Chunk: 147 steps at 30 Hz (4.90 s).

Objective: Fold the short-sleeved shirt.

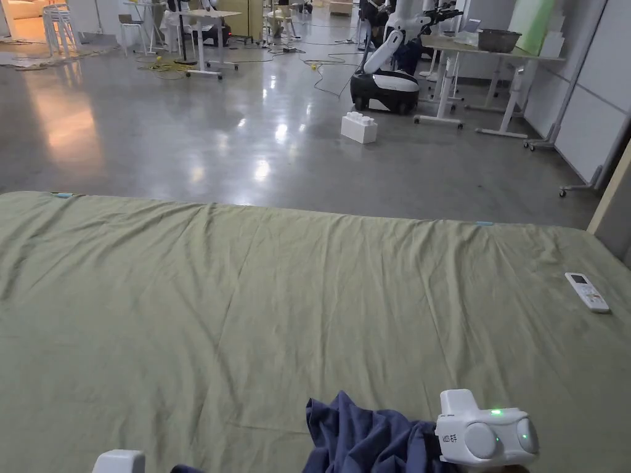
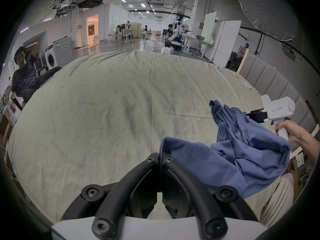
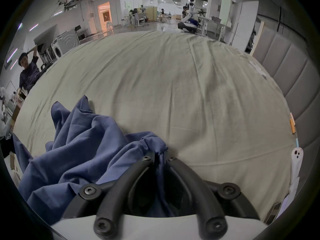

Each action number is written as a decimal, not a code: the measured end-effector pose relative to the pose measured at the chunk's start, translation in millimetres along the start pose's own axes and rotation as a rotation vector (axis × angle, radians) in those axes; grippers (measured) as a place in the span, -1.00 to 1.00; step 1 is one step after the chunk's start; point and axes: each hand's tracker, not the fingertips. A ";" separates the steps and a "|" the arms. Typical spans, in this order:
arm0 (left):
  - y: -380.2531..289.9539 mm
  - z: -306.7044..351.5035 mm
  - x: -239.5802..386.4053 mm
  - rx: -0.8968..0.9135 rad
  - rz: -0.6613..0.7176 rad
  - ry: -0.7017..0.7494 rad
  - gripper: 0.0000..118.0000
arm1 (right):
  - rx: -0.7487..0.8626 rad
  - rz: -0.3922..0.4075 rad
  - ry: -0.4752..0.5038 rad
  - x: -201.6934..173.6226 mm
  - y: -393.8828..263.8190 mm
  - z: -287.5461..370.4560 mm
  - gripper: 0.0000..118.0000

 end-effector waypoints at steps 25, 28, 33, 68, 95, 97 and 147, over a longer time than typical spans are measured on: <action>172.9 157.5 -30.3 0.428 0.019 0.090 -0.94 | 0.663 -0.017 -0.236 29.1 78.8 269.3 -0.88; 192.7 169.6 -44.0 0.450 0.050 0.113 -0.94 | 0.694 -0.032 -0.251 34.4 87.1 284.4 -0.88; 214.0 176.9 -49.7 0.459 0.065 0.146 -0.94 | 0.725 -0.071 -0.259 35.6 97.4 298.7 -0.88; 140.1 71.5 -52.4 0.279 0.018 0.201 -0.94 | 0.553 -0.092 -0.291 30.4 59.2 186.0 -0.88; -10.8 67.5 -52.6 0.091 -0.022 0.225 0.48 | 0.447 -0.038 -0.291 -17.9 -117.5 161.0 0.49; 1.8 83.1 -41.5 0.174 -0.020 0.218 0.49 | 0.532 -0.037 -0.291 -26.7 -105.4 179.4 0.51; 31.2 22.1 -24.5 0.046 0.015 0.083 -0.98 | 0.648 -0.052 -0.193 -81.8 -65.2 201.8 -0.99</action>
